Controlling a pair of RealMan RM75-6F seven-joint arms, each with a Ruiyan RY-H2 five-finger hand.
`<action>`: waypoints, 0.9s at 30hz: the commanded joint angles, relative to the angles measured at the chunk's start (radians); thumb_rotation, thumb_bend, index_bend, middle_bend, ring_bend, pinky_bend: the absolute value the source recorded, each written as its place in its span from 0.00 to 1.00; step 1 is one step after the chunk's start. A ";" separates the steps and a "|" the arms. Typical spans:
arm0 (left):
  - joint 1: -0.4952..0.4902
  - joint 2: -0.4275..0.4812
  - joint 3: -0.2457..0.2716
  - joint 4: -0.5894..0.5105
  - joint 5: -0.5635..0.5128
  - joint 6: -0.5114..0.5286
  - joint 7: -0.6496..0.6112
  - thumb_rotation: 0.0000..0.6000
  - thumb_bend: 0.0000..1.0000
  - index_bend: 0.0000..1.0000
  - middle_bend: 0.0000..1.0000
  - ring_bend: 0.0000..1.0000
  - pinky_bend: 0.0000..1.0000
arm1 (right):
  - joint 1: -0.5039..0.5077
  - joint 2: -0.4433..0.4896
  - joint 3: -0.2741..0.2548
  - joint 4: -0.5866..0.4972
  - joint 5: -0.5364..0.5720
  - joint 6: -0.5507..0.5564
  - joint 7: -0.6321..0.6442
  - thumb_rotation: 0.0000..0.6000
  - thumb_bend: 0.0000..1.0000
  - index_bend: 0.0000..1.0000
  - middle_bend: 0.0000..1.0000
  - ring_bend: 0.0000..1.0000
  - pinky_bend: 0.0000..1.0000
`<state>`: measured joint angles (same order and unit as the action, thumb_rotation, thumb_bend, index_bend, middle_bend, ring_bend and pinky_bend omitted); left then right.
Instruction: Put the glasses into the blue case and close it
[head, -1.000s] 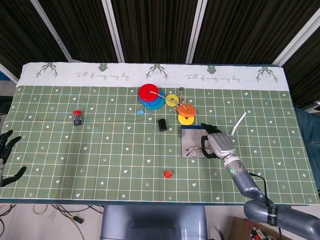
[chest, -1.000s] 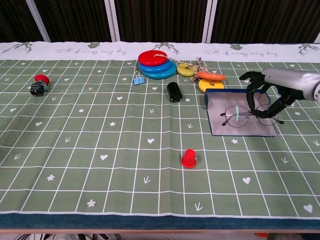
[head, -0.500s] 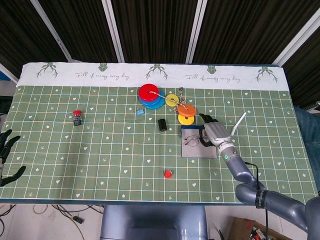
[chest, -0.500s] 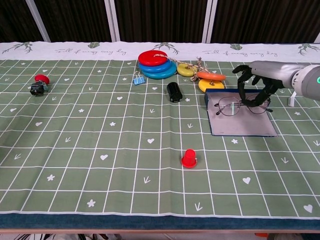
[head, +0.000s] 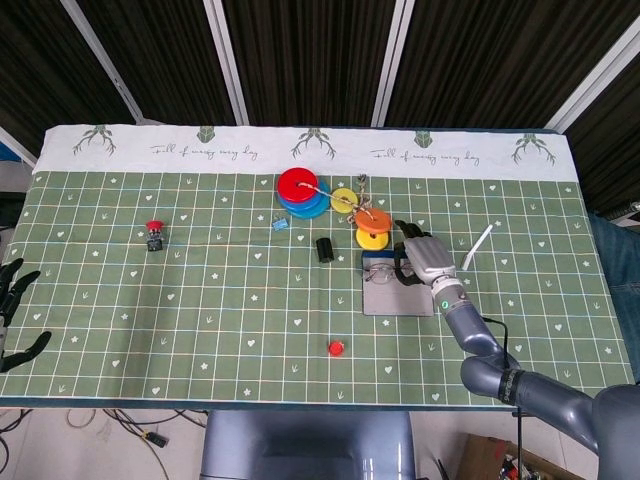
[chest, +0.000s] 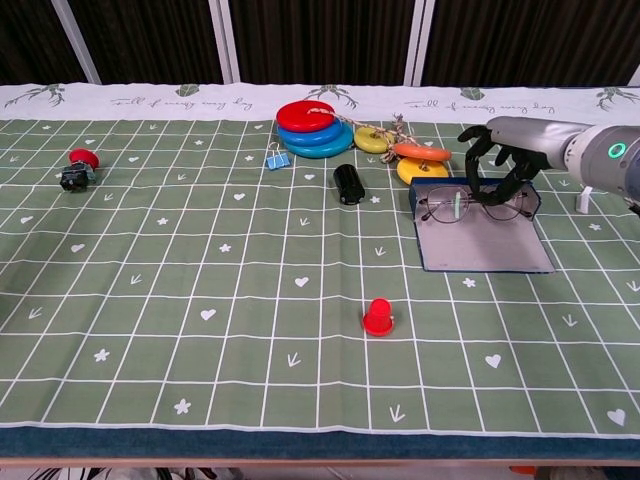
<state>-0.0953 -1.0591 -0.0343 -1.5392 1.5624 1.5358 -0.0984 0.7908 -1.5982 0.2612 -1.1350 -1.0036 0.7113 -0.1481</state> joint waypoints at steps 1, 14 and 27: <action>0.000 0.000 -0.001 0.000 -0.001 0.001 -0.001 1.00 0.23 0.11 0.00 0.00 0.00 | 0.007 -0.006 0.003 0.009 0.007 -0.003 -0.002 1.00 0.54 0.64 0.03 0.06 0.20; 0.001 0.003 -0.001 0.000 -0.002 0.001 -0.002 1.00 0.23 0.11 0.00 0.00 0.00 | 0.039 -0.015 0.000 0.054 0.040 -0.026 -0.033 1.00 0.54 0.60 0.03 0.06 0.20; 0.002 0.003 -0.001 -0.001 0.000 0.002 0.005 1.00 0.23 0.11 0.00 0.00 0.00 | 0.041 -0.001 -0.014 0.041 0.086 -0.035 -0.059 1.00 0.54 0.36 0.02 0.05 0.20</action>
<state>-0.0934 -1.0564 -0.0350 -1.5406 1.5623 1.5380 -0.0935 0.8316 -1.6005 0.2471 -1.0914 -0.9206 0.6745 -0.2050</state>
